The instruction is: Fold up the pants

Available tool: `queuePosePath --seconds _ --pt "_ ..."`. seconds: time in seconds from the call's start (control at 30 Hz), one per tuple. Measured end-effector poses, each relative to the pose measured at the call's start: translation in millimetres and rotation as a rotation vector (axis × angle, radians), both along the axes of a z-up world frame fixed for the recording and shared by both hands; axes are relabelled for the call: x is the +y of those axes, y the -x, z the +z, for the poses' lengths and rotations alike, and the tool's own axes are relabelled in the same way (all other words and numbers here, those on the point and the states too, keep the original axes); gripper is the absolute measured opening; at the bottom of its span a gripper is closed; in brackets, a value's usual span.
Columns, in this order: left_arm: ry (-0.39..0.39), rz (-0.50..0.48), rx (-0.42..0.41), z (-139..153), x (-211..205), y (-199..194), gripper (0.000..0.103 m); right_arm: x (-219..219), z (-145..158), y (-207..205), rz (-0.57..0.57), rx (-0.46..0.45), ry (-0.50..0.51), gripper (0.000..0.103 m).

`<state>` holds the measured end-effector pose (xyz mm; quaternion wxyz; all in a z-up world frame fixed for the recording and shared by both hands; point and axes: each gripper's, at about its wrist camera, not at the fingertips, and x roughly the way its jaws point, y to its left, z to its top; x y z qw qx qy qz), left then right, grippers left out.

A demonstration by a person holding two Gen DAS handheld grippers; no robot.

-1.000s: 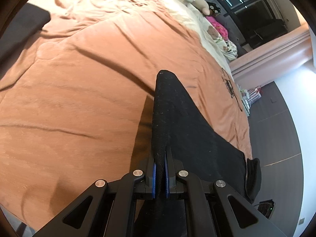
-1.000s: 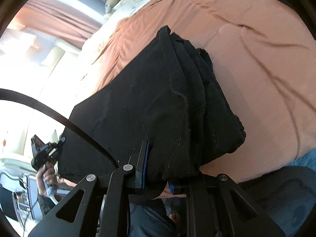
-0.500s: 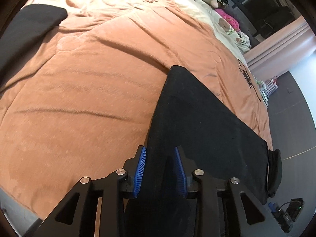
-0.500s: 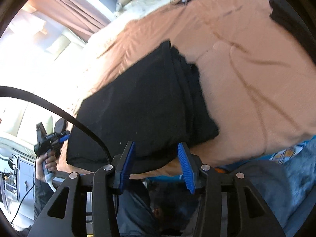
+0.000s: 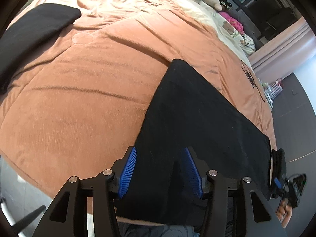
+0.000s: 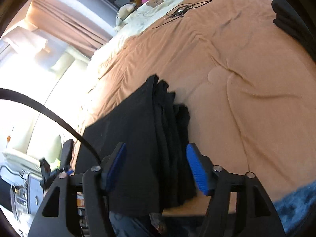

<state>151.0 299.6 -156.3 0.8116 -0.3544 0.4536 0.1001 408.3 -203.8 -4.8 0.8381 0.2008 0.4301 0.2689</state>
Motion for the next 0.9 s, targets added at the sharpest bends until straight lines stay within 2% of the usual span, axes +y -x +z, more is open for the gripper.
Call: queuePosePath --seconds 0.27,0.4,0.67,0.9 --pt "-0.036 0.026 0.030 0.9 -10.2 -0.8 0.055 8.6 -31.9 -64.3 0.037 0.067 -0.100 0.063" --pt "-0.029 0.054 0.032 -4.2 -13.2 -2.1 0.061 15.3 -44.4 -94.4 0.050 0.095 -0.149 0.063" --pt "-0.014 0.112 0.042 -18.2 -19.7 -1.8 0.064 31.4 -61.1 -142.1 0.092 0.140 -0.155 0.063" --pt "-0.027 0.127 0.056 -16.5 -20.0 -6.0 0.064 51.1 -73.8 -168.8 0.147 0.179 -0.183 0.063"
